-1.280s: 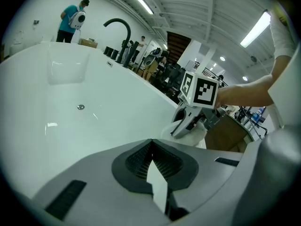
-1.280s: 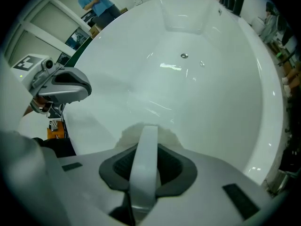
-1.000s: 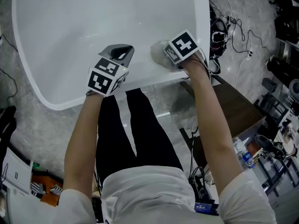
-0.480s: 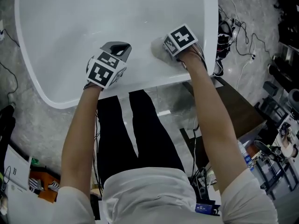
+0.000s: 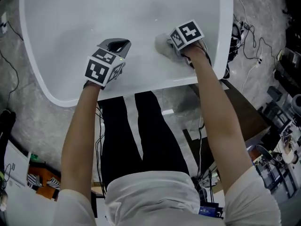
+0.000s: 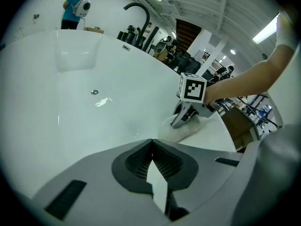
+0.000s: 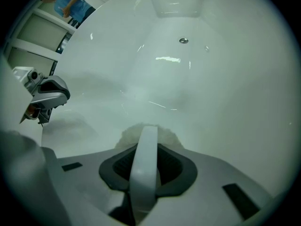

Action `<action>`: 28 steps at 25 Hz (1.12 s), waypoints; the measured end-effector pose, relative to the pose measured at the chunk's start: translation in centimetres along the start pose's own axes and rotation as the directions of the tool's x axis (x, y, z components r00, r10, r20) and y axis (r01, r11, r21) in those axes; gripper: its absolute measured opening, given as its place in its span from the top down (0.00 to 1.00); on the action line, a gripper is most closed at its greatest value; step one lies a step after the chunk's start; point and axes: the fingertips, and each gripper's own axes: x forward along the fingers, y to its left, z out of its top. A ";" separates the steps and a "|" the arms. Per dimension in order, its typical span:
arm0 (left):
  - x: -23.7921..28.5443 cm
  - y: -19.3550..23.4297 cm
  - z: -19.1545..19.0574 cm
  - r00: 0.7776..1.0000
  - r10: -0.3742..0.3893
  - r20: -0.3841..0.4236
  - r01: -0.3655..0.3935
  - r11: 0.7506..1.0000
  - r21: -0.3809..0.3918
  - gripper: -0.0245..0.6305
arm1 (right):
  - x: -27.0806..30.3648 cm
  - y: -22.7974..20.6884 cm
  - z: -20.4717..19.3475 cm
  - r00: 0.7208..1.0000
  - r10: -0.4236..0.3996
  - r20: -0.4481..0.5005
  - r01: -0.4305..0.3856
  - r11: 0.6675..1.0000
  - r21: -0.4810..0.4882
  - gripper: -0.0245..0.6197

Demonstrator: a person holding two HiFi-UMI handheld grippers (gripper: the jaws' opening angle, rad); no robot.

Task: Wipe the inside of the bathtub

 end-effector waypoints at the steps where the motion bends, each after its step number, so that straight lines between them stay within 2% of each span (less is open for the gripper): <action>1: -0.3 0.4 -0.2 1.000 0.005 0.002 -0.005 1.000 -0.007 0.95 | 0.2 0.3 0.2 1.000 0.006 -0.002 -0.006 1.000 0.004 0.82; 5: -1.4 2.1 -0.8 1.000 0.026 0.001 -0.026 0.999 -0.023 0.95 | 0.8 1.7 1.3 0.999 0.037 0.010 -0.037 0.999 0.021 0.82; 12: -3.0 4.6 -2.3 0.998 0.066 -0.001 -0.066 0.996 -0.056 0.95 | 2.6 5.4 3.3 0.995 0.100 0.023 -0.100 0.995 -0.007 0.82; 17: -5.0 6.3 -3.7 0.995 0.096 0.002 -0.096 0.992 -0.088 0.95 | 3.7 9.4 5.1 0.988 0.149 0.038 -0.147 0.988 -0.043 0.82; 28: -9.0 9.6 -6.5 0.984 0.177 0.013 -0.172 0.971 -0.167 0.95 | 5.6 15.0 7.9 0.977 0.209 0.043 -0.203 0.972 -0.116 0.82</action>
